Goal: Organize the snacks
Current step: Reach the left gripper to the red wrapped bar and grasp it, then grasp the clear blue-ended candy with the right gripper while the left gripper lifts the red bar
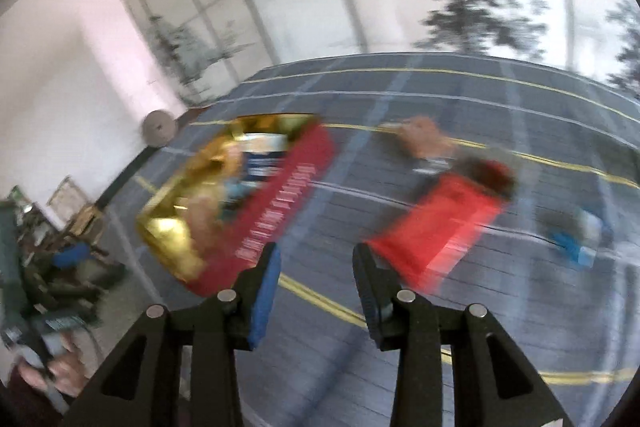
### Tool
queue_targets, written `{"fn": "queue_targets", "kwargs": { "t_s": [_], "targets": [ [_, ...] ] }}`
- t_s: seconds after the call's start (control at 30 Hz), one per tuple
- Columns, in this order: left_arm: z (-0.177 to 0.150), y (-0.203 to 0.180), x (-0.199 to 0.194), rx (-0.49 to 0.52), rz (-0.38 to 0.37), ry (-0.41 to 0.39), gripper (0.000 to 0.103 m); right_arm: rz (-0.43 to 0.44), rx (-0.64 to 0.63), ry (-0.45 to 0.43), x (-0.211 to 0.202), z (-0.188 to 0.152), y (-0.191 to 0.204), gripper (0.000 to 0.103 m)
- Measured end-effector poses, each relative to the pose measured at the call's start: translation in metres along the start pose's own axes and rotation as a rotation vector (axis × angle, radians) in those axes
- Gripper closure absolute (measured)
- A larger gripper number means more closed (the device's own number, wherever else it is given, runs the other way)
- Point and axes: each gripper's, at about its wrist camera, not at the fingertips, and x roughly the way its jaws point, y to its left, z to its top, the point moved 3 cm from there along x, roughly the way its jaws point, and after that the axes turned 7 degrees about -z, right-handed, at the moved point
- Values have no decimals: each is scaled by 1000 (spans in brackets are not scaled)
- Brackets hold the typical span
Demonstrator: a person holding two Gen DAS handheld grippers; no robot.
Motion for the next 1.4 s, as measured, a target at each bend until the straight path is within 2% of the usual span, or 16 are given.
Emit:
{"fn": "queue_targets", "kwargs": {
  "t_s": [0.03,0.2,0.37,0.5,0.57,0.73,0.93,1.13,1.17,1.2,1.23,1.3,1.4],
  "targets": [
    [4,-11,-1,17,-51,8,1,-37,15,-3,-4,-3,-17,64],
    [20,-65,3,125,-181,57,1,-213,108,-18,-20,-22,-107,63],
    [34,-137,19,309,-235,108,1,-289,187,-29,-28,-36,-168,63],
    [53,-188,46,437,-276,124,1,-265,256,-28,-26,-48,-197,61],
    [66,-205,61,454,-299,133,1,-230,274,-38,-28,-47,-199,61],
    [89,-231,105,451,-348,216,4,-179,271,-56,-26,-45,-199,57],
    [95,-245,153,460,-322,335,9,-115,262,-74,-31,-47,-196,57],
    [90,-255,168,476,-301,350,9,-74,266,-81,-31,-47,-195,56],
    [88,-258,171,475,-300,353,11,-68,268,-80,-30,-47,-195,55],
    [87,-259,174,472,-301,358,23,-64,271,-80,-30,-47,-196,55],
    [84,-259,174,446,-339,357,39,-60,274,-81,-30,-47,-197,54],
    [86,-255,172,376,-390,360,61,-51,284,-80,-31,-47,-199,54],
    [80,-254,163,358,-343,352,64,-42,303,-79,-32,-48,-202,54]
  ]
}}
